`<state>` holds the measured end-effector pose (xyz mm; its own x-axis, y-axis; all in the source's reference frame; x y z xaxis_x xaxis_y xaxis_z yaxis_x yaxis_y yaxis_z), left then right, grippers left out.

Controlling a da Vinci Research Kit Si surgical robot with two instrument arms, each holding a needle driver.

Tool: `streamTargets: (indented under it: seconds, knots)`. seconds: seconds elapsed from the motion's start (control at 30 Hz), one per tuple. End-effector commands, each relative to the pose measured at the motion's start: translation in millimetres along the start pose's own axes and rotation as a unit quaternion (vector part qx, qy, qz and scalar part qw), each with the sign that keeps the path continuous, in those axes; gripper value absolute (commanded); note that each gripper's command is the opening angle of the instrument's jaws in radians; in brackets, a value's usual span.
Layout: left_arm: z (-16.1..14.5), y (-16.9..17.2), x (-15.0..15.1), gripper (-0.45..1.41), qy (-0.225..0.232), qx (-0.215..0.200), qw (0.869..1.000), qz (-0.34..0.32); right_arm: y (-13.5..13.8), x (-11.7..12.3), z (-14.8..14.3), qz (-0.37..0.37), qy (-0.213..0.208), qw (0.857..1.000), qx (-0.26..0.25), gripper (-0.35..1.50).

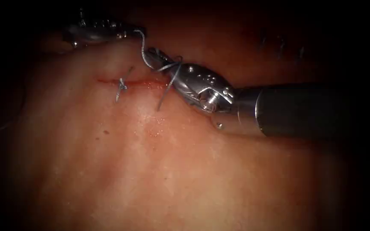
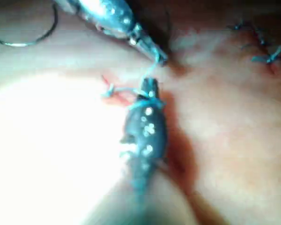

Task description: Wound Closure

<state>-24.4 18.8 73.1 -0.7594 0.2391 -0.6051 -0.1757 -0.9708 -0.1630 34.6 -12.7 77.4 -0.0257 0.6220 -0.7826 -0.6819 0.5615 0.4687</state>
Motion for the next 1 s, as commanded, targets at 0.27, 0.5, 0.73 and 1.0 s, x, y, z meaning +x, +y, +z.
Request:
streamTargets:
  seconds: [0.27, 0.5, 0.73, 1.0]
  knots:
    - [1.8, -5.1, -1.1, -0.45, -0.005, 0.008, 1.0, -0.02, -2.1, -1.6, -0.5, -0.035, -0.013, 0.999, -0.01, -0.35]
    - [1.5, -10.4, -0.5, -0.45, -0.009, 0.008, 0.999, -0.033, -2.4, -3.2, -1.3, -0.043, -0.029, 0.999, -0.006, -0.35]
    - [-0.2, -17.1, 1.2, -0.45, 0.001, 0.03, 0.998, -0.06, -3.2, -4.4, -2.8, -0.049, -0.043, 0.998, 0.003, -0.35]
    - [-1.2, -20.3, 1.9, -0.45, 0.006, 0.041, 0.997, -0.066, -5.0, -5.0, -6.3, -0.056, -0.048, 0.997, 0.016, -0.35]
